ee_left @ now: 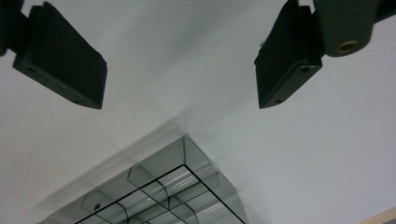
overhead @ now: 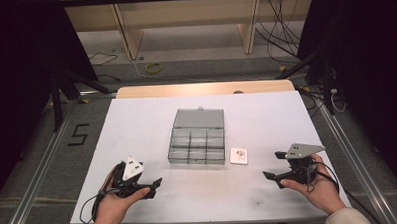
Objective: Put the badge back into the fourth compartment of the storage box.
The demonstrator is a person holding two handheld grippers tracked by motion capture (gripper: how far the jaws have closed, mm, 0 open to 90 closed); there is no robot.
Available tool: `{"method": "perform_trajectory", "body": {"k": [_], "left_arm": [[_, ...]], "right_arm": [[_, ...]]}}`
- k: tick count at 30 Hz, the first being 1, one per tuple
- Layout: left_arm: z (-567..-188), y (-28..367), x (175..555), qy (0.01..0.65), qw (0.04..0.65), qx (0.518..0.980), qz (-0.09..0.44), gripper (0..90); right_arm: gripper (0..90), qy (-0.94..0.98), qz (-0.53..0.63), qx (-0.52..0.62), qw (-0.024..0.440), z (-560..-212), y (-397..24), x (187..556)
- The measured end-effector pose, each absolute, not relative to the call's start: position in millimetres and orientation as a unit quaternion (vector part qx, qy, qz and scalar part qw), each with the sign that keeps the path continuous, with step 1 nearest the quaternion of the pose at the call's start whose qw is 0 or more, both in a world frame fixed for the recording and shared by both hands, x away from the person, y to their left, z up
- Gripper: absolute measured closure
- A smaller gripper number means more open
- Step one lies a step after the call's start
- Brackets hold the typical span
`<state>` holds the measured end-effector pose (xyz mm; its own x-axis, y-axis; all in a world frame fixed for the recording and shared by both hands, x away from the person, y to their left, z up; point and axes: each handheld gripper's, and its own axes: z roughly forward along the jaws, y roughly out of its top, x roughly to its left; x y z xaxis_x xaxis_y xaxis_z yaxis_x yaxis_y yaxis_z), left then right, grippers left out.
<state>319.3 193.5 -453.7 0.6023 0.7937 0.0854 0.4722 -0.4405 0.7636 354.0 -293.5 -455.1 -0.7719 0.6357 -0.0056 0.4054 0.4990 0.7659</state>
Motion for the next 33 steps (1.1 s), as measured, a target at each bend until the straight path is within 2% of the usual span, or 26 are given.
{"method": "perform_trajectory", "body": {"k": [13, 25, 33], "left_arm": [[-456.7, 191.2, 320.4, 0.383, 0.359, 0.822, 0.217, 16.3], [-456.5, 190.4, 320.2, 0.38, 0.359, 0.824, 0.217, 16.3], [-457.0, 190.7, 319.9, 0.383, 0.361, 0.822, 0.218, 16.3]], "right_arm": [[16.8, 0.871, 0.385, 0.272, 0.136, -453.6, -273.9, 368.3], [16.7, 0.893, 0.355, 0.24, 0.14, -455.4, -246.5, 393.6], [16.8, 0.907, 0.337, 0.222, 0.124, -457.8, -224.8, 413.3]]}}
